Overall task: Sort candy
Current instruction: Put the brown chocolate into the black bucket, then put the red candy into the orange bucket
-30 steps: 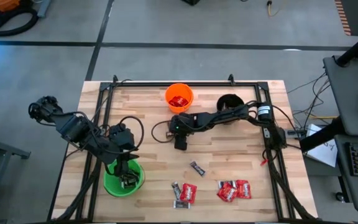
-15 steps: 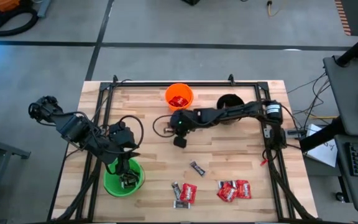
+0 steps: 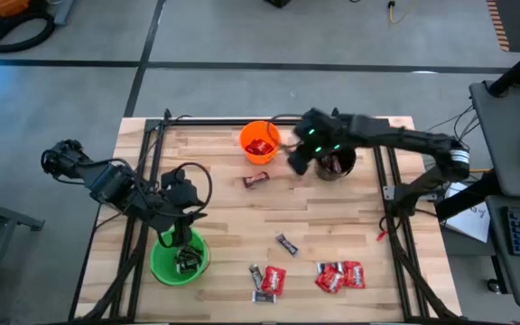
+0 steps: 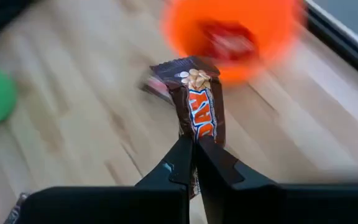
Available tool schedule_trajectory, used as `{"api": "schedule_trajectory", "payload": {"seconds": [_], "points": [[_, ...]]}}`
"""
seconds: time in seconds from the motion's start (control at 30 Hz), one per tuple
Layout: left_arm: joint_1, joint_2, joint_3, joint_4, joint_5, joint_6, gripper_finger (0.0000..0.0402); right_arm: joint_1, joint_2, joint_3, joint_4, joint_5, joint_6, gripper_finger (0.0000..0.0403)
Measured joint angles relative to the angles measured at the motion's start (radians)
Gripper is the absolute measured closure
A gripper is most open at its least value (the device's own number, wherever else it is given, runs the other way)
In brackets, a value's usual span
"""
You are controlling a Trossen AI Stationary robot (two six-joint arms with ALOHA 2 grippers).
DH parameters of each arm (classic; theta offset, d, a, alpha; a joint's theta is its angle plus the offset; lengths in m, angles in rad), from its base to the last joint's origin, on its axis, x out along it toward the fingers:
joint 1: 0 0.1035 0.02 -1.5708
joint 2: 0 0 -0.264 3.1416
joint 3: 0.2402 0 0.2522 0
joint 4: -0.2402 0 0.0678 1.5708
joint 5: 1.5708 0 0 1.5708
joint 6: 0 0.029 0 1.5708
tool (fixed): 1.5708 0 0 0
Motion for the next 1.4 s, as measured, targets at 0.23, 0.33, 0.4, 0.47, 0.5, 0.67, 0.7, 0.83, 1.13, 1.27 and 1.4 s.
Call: {"api": "schedule_trajectory", "payload": {"seconds": [0.23, 0.33, 0.4, 0.47, 0.5, 0.67, 0.7, 0.83, 1.13, 1.27, 1.4], "points": [[0.062, 0.0, 0.0, 0.042, 0.0, 0.076, 0.0287, -0.126, -0.087, -0.006, -0.39, 0.011, 0.226, 0.0391], [0.078, 0.0, 0.0, 0.045, 0.0, 0.094, 0.0287, -0.143, -0.1, -0.022, -0.463, 0.099, 0.245, 0.0391], [0.086, 0.0, 0.0, 0.046, 0.0, 0.102, 0.0287, -0.146, -0.106, -0.04, -0.473, 0.158, 0.25, 0.039], [0.088, 0.0, 0.0, 0.046, 0.0, 0.103, 0.0287, -0.146, -0.106, -0.055, -0.469, 0.212, 0.251, 0.039], [0.09, 0.0, 0.0, 0.046, 0.0, 0.103, 0.0287, -0.146, -0.104, -0.062, -0.469, 0.233, 0.251, 0.039], [0.09, 0.0, 0.0, 0.049, 0.0, 0.103, 0.0287, -0.145, -0.077, -0.081, -0.459, 0.263, 0.251, 0.0387], [0.09, 0.0, 0.0, 0.049, 0.0, 0.101, 0.0287, -0.145, -0.072, -0.086, -0.45, 0.263, 0.251, 0.0384], [0.09, 0.0, 0.0, 0.049, 0.001, 0.09, 0.0287, -0.145, -0.062, -0.098, -0.444, 0.263, 0.251, 0.0353], [0.09, 0.0, 0.0, 0.049, 0.001, 0.085, 0.0287, -0.14, -0.075, -0.092, -0.444, 0.22, 0.244, 0.0269], [0.09, 0.003, 0.0, 0.074, 0.001, 0.085, 0.0287, -0.096, -0.1, -0.079, -0.422, 0.099, 0.253, 0.0252], [0.091, 0.025, 0.0, 0.122, 0.004, 0.116, 0.0287, 0.015, -0.121, -0.078, -0.377, 0.015, 0.327, 0.0249]]}}
